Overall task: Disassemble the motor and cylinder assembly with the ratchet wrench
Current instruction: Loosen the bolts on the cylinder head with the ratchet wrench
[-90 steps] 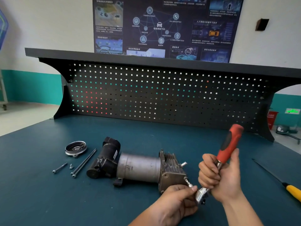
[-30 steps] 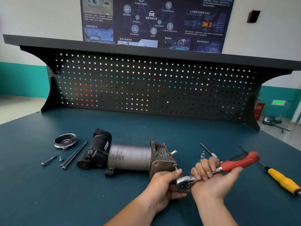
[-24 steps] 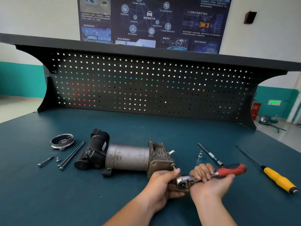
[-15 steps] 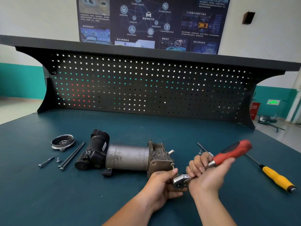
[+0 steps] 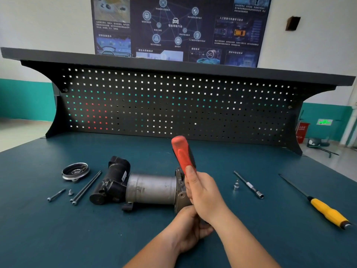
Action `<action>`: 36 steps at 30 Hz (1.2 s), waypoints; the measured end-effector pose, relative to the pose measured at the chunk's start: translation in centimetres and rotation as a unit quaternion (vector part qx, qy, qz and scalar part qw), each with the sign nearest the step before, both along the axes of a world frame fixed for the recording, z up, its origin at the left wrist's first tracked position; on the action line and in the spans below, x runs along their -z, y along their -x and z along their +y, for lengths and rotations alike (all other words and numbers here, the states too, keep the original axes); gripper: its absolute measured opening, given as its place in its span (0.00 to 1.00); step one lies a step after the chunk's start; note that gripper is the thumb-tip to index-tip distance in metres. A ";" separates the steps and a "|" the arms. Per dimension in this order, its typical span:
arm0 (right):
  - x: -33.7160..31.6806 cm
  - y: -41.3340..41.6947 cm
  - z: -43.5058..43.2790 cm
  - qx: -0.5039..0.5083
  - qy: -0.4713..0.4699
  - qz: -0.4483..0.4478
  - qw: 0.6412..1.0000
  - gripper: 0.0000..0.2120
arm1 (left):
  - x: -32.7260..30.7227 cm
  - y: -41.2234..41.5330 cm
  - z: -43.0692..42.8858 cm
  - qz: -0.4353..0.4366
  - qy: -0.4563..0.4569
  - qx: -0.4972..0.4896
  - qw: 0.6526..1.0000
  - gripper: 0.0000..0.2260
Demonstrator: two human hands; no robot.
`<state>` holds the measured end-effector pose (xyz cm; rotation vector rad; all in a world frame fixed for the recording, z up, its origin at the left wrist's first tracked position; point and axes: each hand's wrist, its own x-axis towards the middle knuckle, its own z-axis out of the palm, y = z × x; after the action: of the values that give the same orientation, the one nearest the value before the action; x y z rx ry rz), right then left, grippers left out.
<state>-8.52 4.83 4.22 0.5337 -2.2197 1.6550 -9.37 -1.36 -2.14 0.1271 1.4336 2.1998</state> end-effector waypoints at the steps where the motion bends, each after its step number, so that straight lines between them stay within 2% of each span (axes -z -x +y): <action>1: 0.1 -0.1 0.1 -0.002 0.019 -0.001 1.000 0.28 | 0.0 0.0 0.0 -0.001 0.001 -0.002 1.000 0.10; 4: 0.2 -0.5 0.9 -0.012 0.129 -0.024 0.991 0.37 | 0.2 0.2 0.1 0.003 0.007 -0.001 1.000 0.11; 6: 0.2 -0.8 1.5 -0.022 0.232 -0.034 0.972 0.40 | 0.2 0.2 0.2 0.011 0.006 0.000 1.000 0.14; 9: 0.5 -0.9 2.4 -0.015 0.376 -0.047 0.926 0.36 | 0.0 0.1 0.3 0.015 -0.013 -0.012 1.000 0.16; 12: 1.1 -0.6 3.5 0.022 0.489 -0.056 0.870 0.29 | -0.5 -0.2 0.4 0.017 -0.023 -0.013 1.000 0.11; 14: 1.9 -0.5 4.3 0.051 0.563 -0.064 0.823 0.33 | -0.6 -0.2 0.3 0.012 -0.022 -0.012 1.000 0.09; 18: 3.3 -0.4 5.4 0.102 0.695 -0.105 0.704 0.36 | -0.6 -0.2 0.4 0.010 -0.009 -0.006 1.000 0.09; 20: 3.6 -0.4 5.5 0.115 0.720 -0.113 0.675 0.36 | -0.6 -0.3 0.4 0.011 -0.004 -0.006 1.000 0.10; 22: 3.4 -0.4 5.2 0.124 0.703 -0.107 0.692 0.36 | -0.6 -0.3 0.4 0.010 -0.005 -0.007 1.000 0.10; 27: 1.6 -0.4 3.7 0.106 0.580 -0.063 0.805 0.34 | -0.7 -0.3 0.1 0.002 -0.020 0.003 1.000 0.09; 32: 0.0 -0.4 2.9 0.071 0.397 -0.047 0.914 0.28 | -0.3 -0.2 0.3 0.005 -0.013 0.003 1.000 0.11; 36: -0.7 -0.1 1.7 0.060 0.205 -0.044 0.976 0.30 | -0.2 0.0 0.3 0.003 0.007 -0.003 1.000 0.10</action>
<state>-8.42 6.53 4.89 0.2163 -1.8435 2.0276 -9.36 -1.02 -1.96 0.1264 1.4540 2.1952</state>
